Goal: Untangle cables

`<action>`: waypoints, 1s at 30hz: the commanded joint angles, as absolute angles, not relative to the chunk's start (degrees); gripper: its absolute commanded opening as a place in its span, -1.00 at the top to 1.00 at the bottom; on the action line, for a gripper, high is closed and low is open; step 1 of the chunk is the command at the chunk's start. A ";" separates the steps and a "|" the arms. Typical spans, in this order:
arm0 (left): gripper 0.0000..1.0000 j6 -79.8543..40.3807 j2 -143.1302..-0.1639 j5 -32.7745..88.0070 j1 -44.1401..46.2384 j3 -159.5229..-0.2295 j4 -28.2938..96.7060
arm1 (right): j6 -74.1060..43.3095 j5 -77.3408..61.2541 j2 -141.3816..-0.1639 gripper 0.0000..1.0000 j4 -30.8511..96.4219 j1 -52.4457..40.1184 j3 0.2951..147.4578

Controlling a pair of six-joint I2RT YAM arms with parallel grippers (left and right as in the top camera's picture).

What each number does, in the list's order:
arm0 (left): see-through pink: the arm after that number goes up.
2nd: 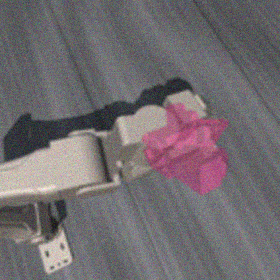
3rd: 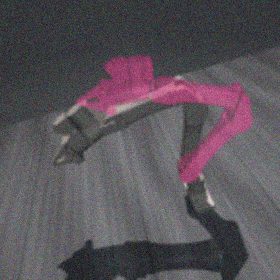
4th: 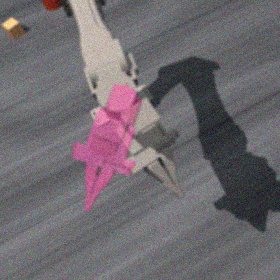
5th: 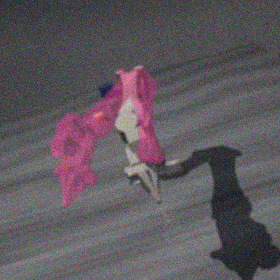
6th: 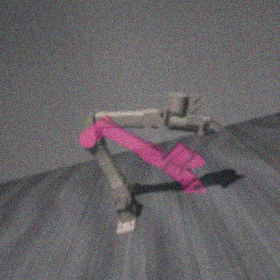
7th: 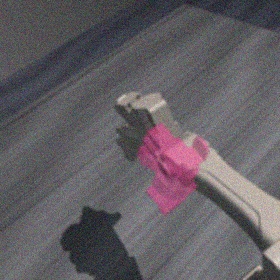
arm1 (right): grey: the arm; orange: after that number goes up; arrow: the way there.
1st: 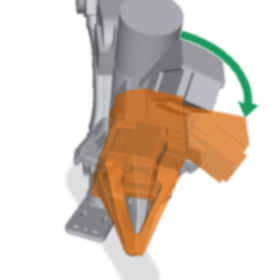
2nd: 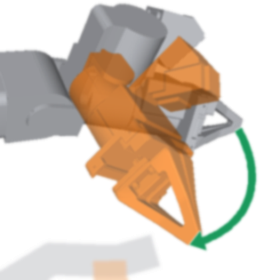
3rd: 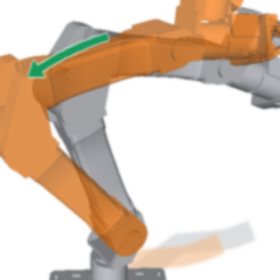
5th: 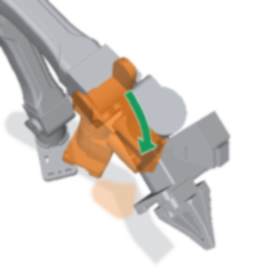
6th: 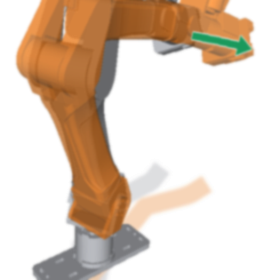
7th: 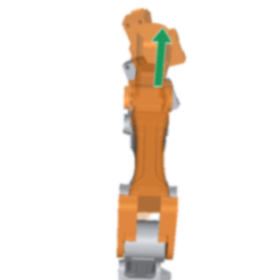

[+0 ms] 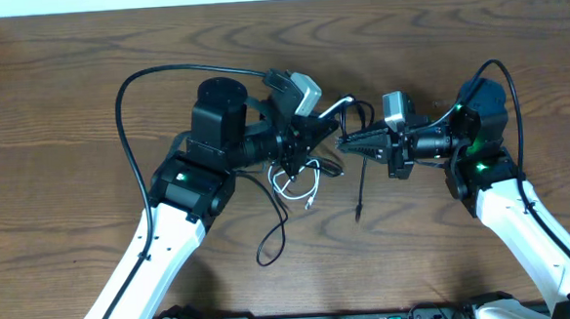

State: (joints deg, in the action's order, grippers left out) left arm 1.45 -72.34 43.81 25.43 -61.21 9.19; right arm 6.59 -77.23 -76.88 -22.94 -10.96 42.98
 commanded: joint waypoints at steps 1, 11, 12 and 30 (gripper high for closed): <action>0.85 1.19 -72.55 36.32 24.36 -62.11 9.85 | 7.60 -78.00 -77.21 0.98 -22.92 -11.05 43.05; 0.85 1.17 -72.86 1.10 24.12 -62.11 24.62 | 3.14 -89.47 -77.14 0.98 -30.72 -6.28 43.07; 0.85 1.17 -72.86 -0.82 24.12 -62.11 26.00 | 1.98 -89.32 -77.14 0.98 -30.98 -5.74 43.07; 0.85 -4.99 -72.86 -22.04 24.12 -62.11 36.62 | -20.73 -71.92 -77.17 0.98 -22.24 4.03 43.07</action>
State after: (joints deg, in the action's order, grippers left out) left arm -2.74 -72.47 -21.61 24.25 -61.23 36.82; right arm -17.91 -74.72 -77.14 -22.70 3.31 42.92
